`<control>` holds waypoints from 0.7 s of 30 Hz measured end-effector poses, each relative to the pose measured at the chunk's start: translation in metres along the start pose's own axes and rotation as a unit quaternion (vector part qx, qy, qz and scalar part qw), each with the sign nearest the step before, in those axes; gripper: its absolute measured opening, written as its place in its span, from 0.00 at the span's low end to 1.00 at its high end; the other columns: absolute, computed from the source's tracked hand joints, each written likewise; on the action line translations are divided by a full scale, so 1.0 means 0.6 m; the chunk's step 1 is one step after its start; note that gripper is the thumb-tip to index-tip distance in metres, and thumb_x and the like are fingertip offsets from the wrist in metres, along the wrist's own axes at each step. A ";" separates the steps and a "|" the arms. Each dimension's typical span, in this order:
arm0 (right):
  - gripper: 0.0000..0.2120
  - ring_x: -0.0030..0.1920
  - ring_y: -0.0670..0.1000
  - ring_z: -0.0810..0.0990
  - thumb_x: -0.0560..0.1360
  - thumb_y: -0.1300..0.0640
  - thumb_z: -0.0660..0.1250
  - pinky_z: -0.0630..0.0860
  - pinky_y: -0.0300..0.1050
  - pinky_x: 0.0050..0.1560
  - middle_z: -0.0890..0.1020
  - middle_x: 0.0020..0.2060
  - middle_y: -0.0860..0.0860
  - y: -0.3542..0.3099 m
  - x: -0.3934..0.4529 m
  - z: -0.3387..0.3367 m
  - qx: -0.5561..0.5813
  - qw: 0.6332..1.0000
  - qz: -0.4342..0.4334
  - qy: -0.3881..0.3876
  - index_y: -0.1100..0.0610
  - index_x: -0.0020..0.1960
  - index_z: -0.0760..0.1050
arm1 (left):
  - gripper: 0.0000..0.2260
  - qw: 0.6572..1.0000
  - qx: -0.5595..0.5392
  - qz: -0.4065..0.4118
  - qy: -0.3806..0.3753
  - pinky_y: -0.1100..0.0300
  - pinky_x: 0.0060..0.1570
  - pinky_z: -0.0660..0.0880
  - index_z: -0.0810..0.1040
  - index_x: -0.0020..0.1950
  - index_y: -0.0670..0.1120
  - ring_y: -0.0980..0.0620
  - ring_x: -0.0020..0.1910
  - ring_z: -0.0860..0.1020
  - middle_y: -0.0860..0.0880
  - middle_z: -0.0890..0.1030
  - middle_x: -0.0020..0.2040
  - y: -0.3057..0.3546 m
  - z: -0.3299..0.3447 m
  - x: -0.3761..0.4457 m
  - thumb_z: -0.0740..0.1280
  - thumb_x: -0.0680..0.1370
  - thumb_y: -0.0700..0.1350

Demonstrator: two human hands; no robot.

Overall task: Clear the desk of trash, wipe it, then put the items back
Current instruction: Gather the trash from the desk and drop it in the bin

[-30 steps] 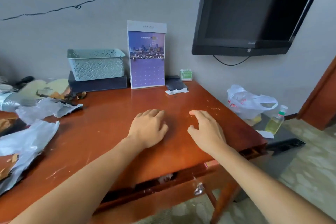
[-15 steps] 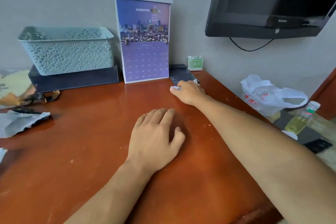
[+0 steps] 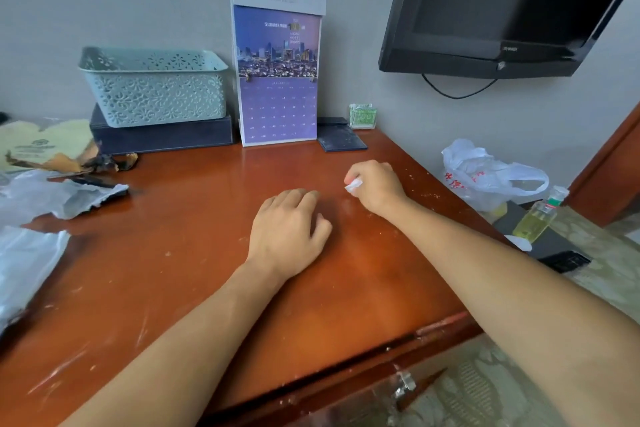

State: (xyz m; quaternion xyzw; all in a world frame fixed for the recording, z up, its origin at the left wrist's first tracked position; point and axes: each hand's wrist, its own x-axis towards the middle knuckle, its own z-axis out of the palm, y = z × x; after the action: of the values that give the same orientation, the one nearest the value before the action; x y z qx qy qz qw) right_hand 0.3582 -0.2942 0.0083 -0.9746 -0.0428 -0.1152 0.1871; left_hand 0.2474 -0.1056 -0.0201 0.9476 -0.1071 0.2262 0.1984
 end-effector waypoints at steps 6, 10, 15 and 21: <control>0.09 0.45 0.48 0.85 0.73 0.63 0.75 0.83 0.50 0.49 0.86 0.42 0.46 0.013 -0.138 -0.091 0.201 0.976 0.045 0.066 0.48 0.44 0.84 | 0.20 1.000 -0.005 0.015 -0.004 0.50 0.64 0.73 0.81 0.65 0.45 0.45 0.64 0.79 0.47 0.83 0.63 0.028 -0.058 -0.086 0.60 0.78 0.50; 0.08 0.43 0.47 0.86 0.73 0.67 0.75 0.81 0.46 0.46 0.87 0.40 0.49 -0.013 -0.284 -0.124 0.328 0.945 0.003 0.013 0.54 0.45 0.85 | 0.19 0.999 -0.027 0.037 0.023 0.51 0.63 0.75 0.81 0.66 0.45 0.46 0.62 0.80 0.47 0.83 0.62 0.067 -0.119 -0.181 0.62 0.78 0.49; 0.06 0.35 0.46 0.81 0.74 0.69 0.74 0.76 0.38 0.37 0.86 0.37 0.53 -0.052 -0.477 -0.113 0.438 0.896 -0.009 -0.070 0.60 0.45 0.85 | 0.14 0.988 -0.061 0.127 0.057 0.53 0.46 0.74 0.80 0.63 0.44 0.47 0.49 0.78 0.48 0.82 0.53 0.106 -0.135 -0.338 0.64 0.79 0.44; 0.08 0.34 0.52 0.79 0.73 0.73 0.72 0.75 0.45 0.37 0.85 0.34 0.56 -0.014 -0.616 -0.002 0.489 0.866 0.034 -0.105 0.61 0.42 0.83 | 0.14 0.981 -0.072 0.181 -0.019 0.59 0.44 0.69 0.81 0.61 0.44 0.49 0.44 0.76 0.50 0.79 0.48 0.073 -0.039 -0.515 0.67 0.76 0.41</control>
State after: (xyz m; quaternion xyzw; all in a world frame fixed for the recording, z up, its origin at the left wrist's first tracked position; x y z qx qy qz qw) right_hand -0.0015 -0.3020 -0.0768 -0.7657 -0.0801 0.0303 0.6375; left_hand -0.0449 -0.1001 -0.1322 0.8998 -0.2965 0.2322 0.2204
